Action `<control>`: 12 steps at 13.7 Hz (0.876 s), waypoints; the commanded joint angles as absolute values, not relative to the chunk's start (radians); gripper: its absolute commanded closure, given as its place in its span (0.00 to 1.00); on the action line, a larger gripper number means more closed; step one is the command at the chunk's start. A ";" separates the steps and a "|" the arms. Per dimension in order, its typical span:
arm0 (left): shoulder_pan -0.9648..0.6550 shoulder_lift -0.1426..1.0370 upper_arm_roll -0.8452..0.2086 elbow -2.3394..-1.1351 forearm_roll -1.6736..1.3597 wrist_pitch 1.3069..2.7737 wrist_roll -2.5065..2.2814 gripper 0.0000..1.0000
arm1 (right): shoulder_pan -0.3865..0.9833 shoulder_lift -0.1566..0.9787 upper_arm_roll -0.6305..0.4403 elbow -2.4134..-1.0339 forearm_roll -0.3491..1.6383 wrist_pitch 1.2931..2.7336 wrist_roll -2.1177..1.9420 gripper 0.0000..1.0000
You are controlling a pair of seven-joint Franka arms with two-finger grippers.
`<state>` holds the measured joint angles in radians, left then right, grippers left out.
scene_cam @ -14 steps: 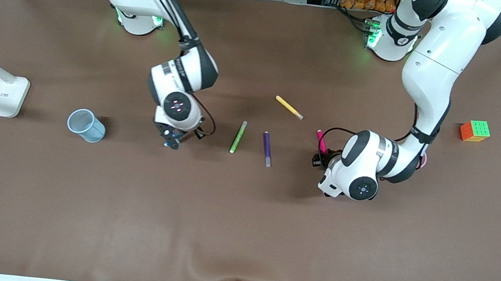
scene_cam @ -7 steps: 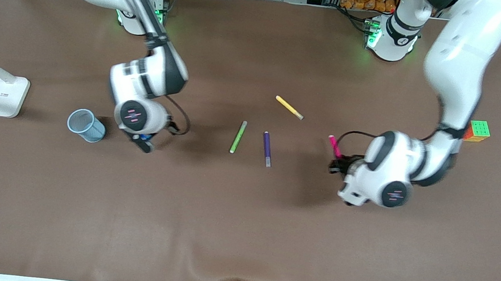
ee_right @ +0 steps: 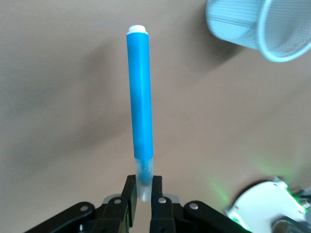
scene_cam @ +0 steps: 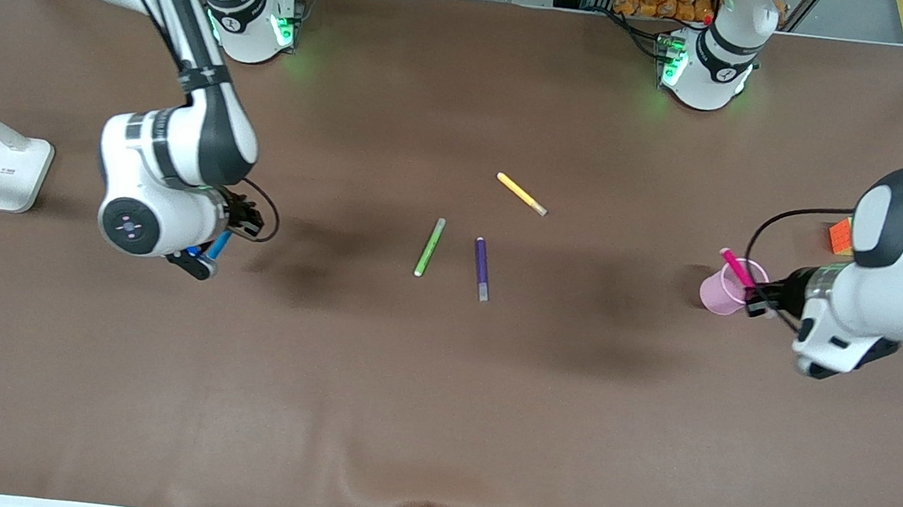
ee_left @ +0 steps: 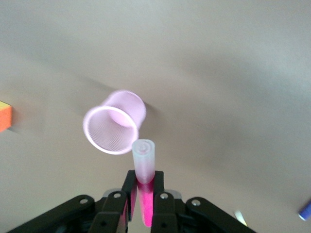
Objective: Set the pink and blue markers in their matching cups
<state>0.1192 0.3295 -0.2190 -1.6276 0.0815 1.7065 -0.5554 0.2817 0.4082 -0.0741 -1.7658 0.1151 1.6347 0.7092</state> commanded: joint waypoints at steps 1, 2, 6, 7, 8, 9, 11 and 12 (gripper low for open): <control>0.164 0.158 -0.229 -1.889 0.139 1.920 -0.531 1.00 | 0.226 0.381 -0.055 -1.718 0.120 1.498 0.686 1.00; 0.185 0.135 -0.229 -1.951 0.141 1.995 -0.509 1.00 | 0.210 0.373 -0.055 -1.710 0.121 1.458 0.686 1.00; 0.238 0.081 -0.229 -2.132 0.173 2.219 -0.440 1.00 | 0.141 0.341 -0.057 -1.709 0.144 1.326 0.651 1.00; 0.238 0.065 -0.227 -2.187 0.192 2.293 -0.439 1.00 | 0.117 0.342 -0.057 -1.710 0.155 1.315 0.620 1.00; 0.251 0.061 -0.227 -2.219 0.198 2.339 -0.439 1.00 | 0.094 0.348 -0.057 -1.712 0.164 1.315 0.600 1.00; 0.282 0.061 -0.232 -2.242 0.199 2.368 -0.437 1.00 | 0.065 0.353 -0.057 -1.712 0.164 1.316 0.583 1.00; 0.301 0.066 -0.232 -2.311 0.202 2.495 -0.431 1.00 | -0.001 0.373 -0.058 -1.713 0.164 1.322 0.498 1.00; 0.302 0.077 -0.232 -2.316 0.202 2.522 -0.433 1.00 | -0.044 0.391 -0.057 -1.713 0.167 1.324 0.432 1.00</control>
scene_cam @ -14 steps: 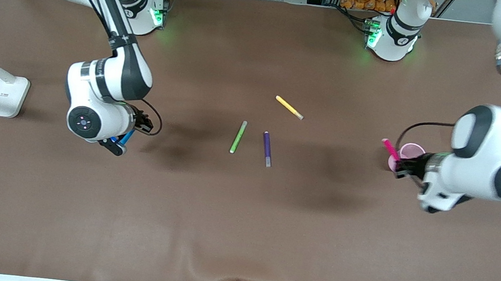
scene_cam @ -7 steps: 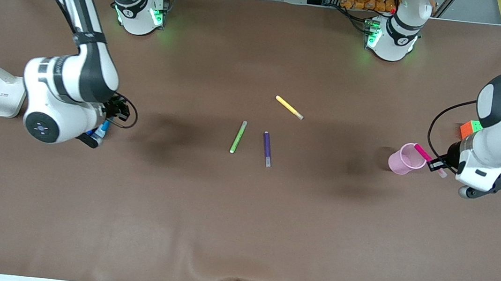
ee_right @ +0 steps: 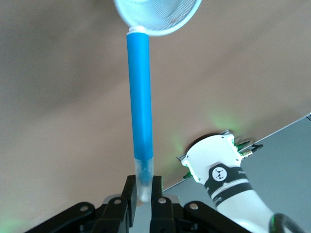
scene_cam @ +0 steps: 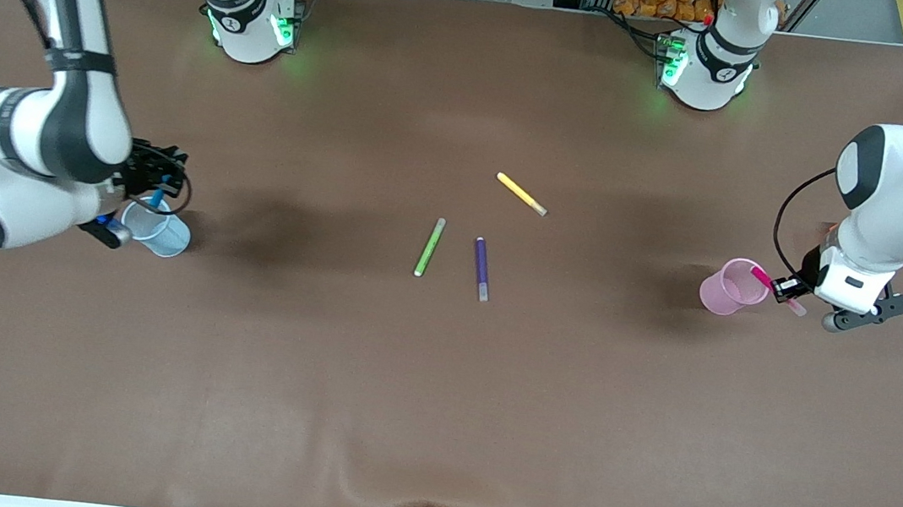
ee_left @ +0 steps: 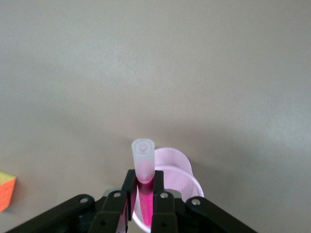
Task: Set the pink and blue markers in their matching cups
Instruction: 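Drop the pink marker into the pink cup while the right gripper drops blue marker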
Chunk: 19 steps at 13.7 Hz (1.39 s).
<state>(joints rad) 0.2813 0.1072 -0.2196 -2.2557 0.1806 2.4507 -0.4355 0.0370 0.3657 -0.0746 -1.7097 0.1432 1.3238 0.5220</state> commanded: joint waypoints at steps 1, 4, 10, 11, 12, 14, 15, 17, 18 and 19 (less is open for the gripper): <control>0.301 0.089 -0.233 -2.313 0.202 2.525 -0.433 1.00 | -0.076 0.408 -0.058 -1.712 0.188 1.325 0.390 1.00; 0.293 0.095 -0.236 -2.310 0.201 2.522 -0.451 0.74 | -0.104 0.451 -0.058 -1.712 0.209 1.348 0.376 1.00; 0.288 0.084 -0.314 -2.141 0.202 2.251 -0.428 0.00 | -0.133 0.503 -0.058 -1.707 0.233 1.405 0.325 1.00; 0.290 0.084 -0.346 -2.076 0.201 2.165 -0.417 0.00 | -0.140 0.511 -0.058 -1.707 0.233 1.417 0.325 1.00; 0.290 0.084 -0.366 -1.992 0.198 2.064 -0.393 0.00 | -0.140 0.518 -0.058 -1.704 0.235 1.427 0.325 1.00; 0.290 0.084 -0.388 -1.866 0.186 1.909 -0.335 0.00 | -0.141 0.534 -0.058 -1.689 0.233 1.453 0.325 0.90; 0.290 0.084 -0.391 -1.815 0.186 1.854 -0.303 0.00 | -0.141 0.547 -0.058 -1.672 0.233 1.453 0.325 0.34; 0.293 0.083 -0.394 -1.734 0.167 1.766 -0.217 0.00 | -0.140 0.557 -0.058 -1.645 0.232 1.444 0.327 0.00; 0.299 0.084 -0.393 -1.688 0.134 1.725 -0.187 0.00 | -0.137 0.557 -0.058 -1.626 0.232 1.439 0.328 0.00; 0.302 0.086 -0.390 -1.646 0.102 1.689 -0.187 0.00 | -0.138 0.557 -0.058 -1.603 0.230 1.439 0.327 0.00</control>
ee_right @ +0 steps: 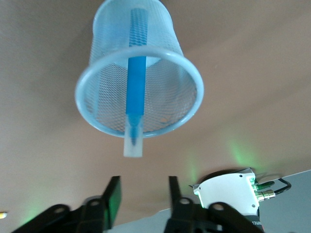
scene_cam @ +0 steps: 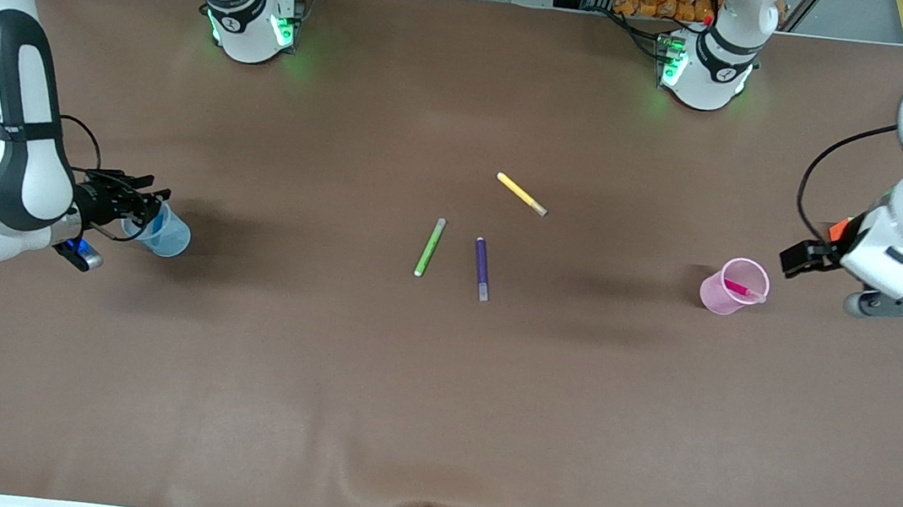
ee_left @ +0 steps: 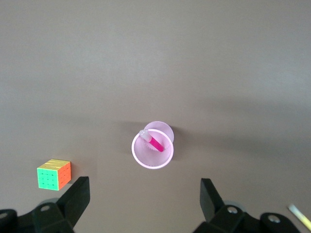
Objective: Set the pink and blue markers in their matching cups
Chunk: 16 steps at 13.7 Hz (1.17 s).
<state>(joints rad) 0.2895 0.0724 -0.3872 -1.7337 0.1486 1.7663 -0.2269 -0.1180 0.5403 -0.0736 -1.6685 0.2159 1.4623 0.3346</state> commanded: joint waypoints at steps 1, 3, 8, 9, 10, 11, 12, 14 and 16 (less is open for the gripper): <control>0.302 0.087 -0.385 -1.608 0.097 1.657 -0.187 0.00 | -0.141 0.557 -0.057 -1.574 0.233 1.436 0.334 0.00; 0.302 0.087 -0.385 -1.539 0.103 1.597 -0.187 0.00 | -0.134 0.555 -0.055 -1.488 0.235 1.375 0.336 0.00; 0.302 0.080 -0.388 -1.436 0.106 1.494 -0.187 0.00 | -0.080 0.549 0.000 -1.358 0.229 1.258 0.341 0.00; 0.302 0.075 -0.388 -1.428 0.106 1.485 -0.187 0.00 | -0.096 0.551 0.024 -1.294 0.236 1.261 0.327 0.00; 0.304 0.055 -0.387 -1.427 0.103 1.485 -0.181 0.00 | -0.107 0.552 0.031 -1.235 0.271 1.269 0.325 0.00; 0.305 0.037 -0.385 -1.427 0.097 1.486 -0.176 0.00 | -0.104 0.552 0.028 -1.183 0.279 1.273 0.327 0.00; 0.314 0.035 -0.385 -1.427 0.089 1.486 -0.161 0.00 | -0.104 0.554 0.028 -1.139 0.281 1.279 0.313 0.00; 0.287 -0.007 -0.379 -1.440 0.042 1.483 -0.165 0.00 | -0.104 0.546 0.022 -1.080 0.279 1.255 0.267 0.00; 0.180 -0.043 -0.277 -1.503 0.043 1.451 -0.184 0.00 | -0.078 0.514 -0.006 -1.029 0.272 1.212 0.258 0.00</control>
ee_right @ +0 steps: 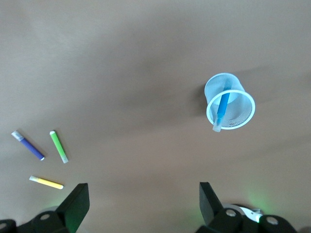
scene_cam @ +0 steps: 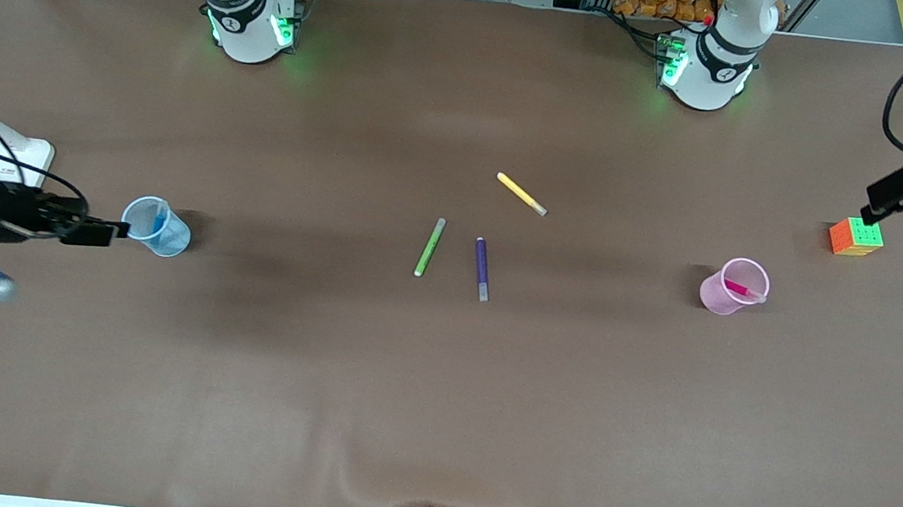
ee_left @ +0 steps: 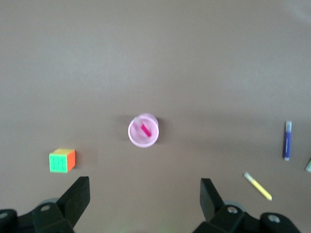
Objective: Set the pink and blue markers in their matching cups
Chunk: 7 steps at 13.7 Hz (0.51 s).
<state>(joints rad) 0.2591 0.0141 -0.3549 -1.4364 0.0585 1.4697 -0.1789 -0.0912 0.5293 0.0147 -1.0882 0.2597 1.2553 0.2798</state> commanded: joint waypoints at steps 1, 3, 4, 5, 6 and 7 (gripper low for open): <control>0.105 -0.060 -0.202 -1.540 0.043 1.453 -0.176 0.00 | -0.045 0.476 -0.040 -1.026 0.275 1.215 0.255 0.00; -0.001 -0.075 -0.121 -1.569 0.041 1.453 -0.176 0.00 | -0.006 0.424 -0.058 -1.025 0.272 1.212 0.262 0.00; -0.003 -0.086 -0.123 -1.586 0.038 1.454 -0.176 0.00 | -0.011 0.414 -0.061 -1.023 0.268 1.212 0.253 0.00; -0.003 -0.122 -0.121 -1.633 0.034 1.471 -0.176 0.00 | -0.015 0.388 -0.084 -1.022 0.271 1.213 0.252 0.00; 0.000 -0.167 -0.123 -1.691 0.034 1.500 -0.176 0.00 | -0.008 0.367 -0.116 -1.022 0.270 1.215 0.249 0.00; 0.006 -0.196 -0.126 -1.736 0.034 1.525 -0.175 0.00 | 0.011 0.339 -0.138 -1.023 0.264 1.203 0.250 0.00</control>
<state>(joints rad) 0.0054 -0.0855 -0.1382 -1.6027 0.0535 1.4671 -0.1801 -0.0096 0.3876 -0.0860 -1.0123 0.2602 1.2171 0.2638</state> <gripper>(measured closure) 0.000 0.000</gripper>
